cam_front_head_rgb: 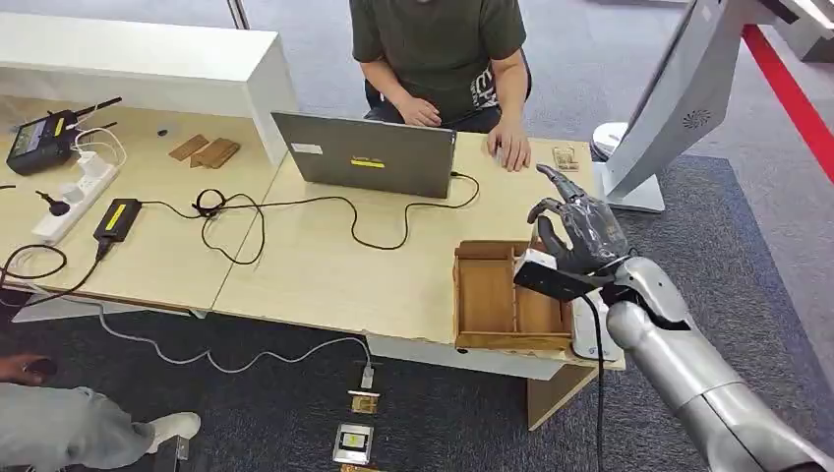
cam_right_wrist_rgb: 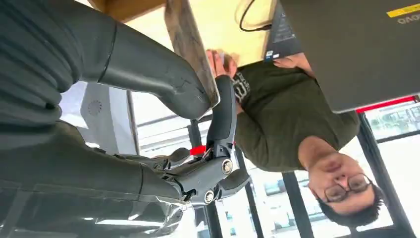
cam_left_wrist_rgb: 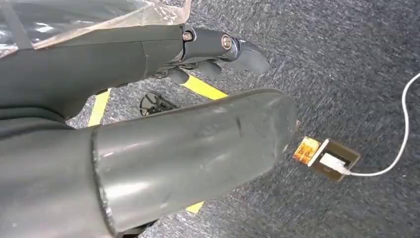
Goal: Pass the card to the sensor for recognition and then transmit it.
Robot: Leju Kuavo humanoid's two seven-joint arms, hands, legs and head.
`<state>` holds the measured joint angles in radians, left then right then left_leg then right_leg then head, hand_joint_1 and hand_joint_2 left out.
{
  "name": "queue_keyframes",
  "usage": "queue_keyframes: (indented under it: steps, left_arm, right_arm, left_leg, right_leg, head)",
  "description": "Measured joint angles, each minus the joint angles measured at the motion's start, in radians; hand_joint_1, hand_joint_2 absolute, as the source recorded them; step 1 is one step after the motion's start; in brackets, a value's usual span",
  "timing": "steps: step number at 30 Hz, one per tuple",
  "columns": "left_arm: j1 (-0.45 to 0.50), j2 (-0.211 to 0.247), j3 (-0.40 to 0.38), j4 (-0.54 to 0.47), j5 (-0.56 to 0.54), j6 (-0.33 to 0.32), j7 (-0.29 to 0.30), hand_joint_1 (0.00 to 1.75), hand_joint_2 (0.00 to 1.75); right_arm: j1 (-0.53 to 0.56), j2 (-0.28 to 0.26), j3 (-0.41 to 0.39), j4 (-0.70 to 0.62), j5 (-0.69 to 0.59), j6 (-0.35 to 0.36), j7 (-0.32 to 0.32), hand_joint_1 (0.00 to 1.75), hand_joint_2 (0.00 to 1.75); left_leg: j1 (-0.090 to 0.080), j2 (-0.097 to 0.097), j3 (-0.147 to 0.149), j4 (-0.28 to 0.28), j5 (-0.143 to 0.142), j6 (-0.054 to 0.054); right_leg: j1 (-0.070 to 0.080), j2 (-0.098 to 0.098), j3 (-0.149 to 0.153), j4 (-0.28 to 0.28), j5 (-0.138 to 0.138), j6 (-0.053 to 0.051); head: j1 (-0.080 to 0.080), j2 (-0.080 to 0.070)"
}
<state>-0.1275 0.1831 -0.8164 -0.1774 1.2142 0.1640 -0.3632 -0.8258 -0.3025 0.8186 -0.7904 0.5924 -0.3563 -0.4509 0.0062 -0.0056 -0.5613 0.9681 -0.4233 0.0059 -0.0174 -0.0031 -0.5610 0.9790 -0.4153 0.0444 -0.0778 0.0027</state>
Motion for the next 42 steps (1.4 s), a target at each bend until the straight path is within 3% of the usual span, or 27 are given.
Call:
queue_keyframes:
  steps: [21, 42]
  left_arm:
    - [0.000, -0.005, -0.017, 0.000, -0.016, -0.018, -0.018, 0.00, 0.00]
    - [-0.006, -0.006, -0.039, 0.000, -0.029, -0.029, -0.017, 0.00, 0.00]
  right_arm:
    - [-0.046, -0.008, -0.004, -0.036, 0.038, 0.002, 0.019, 1.75, 1.75]
    - [-0.076, 0.017, -0.009, 0.091, 0.060, -0.032, -0.019, 1.75, 1.75]
  left_leg:
    - [0.000, 0.000, 0.000, 0.000, 0.000, 0.000]
    - [0.000, 0.000, 0.000, 0.000, 0.000, 0.000]
  right_leg:
    - [0.000, 0.000, 0.000, 0.000, 0.000, 0.000]
    - [0.000, 0.000, 0.000, 0.000, 0.000, 0.000]
  head:
    - [0.000, 0.000]
    - [0.000, 0.000]
